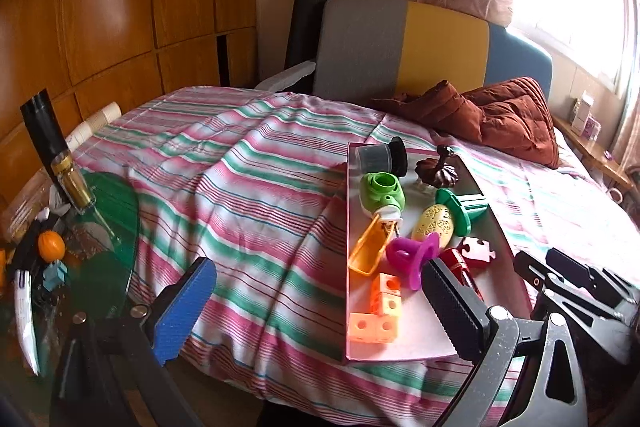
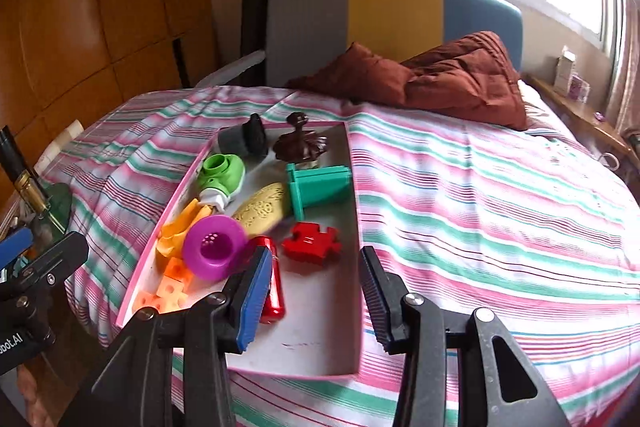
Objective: Organize rigid objects
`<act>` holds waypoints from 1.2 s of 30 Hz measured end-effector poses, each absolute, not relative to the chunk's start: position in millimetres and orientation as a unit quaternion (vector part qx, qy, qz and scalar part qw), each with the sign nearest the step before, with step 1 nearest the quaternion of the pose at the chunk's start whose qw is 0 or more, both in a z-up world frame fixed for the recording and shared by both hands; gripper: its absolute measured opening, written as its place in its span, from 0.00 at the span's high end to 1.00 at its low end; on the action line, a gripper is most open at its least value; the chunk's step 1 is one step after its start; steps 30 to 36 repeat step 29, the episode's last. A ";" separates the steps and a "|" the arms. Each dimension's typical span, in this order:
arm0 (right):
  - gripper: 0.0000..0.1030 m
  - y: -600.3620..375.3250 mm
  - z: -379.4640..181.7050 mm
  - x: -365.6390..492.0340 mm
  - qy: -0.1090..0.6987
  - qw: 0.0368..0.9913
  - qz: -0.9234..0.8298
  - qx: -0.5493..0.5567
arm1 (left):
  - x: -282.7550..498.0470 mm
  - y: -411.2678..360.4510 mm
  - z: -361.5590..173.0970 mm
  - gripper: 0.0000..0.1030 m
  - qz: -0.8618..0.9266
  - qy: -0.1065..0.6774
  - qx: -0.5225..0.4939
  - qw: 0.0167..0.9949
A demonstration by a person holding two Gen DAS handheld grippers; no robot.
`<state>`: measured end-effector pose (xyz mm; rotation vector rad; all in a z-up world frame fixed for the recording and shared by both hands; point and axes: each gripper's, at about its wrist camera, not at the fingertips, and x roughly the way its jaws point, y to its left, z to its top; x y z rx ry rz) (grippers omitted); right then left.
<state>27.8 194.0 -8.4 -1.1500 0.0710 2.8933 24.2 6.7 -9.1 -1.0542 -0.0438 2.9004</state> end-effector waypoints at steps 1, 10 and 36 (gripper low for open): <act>0.56 194.8 -6.9 27.9 0.020 0.016 0.929 -0.369 | 26.5 8.6 -8.7 0.00 0.939 -0.013 -0.342 0.025; 0.56 193.1 -0.1 41.8 0.016 0.017 0.933 -0.358 | 37.7 12.3 -6.7 0.00 0.935 -0.014 -0.354 0.025; 0.56 189.5 -2.4 41.8 0.009 0.009 0.932 -0.363 | 43.4 13.8 -2.7 0.01 0.939 -0.023 -0.342 0.033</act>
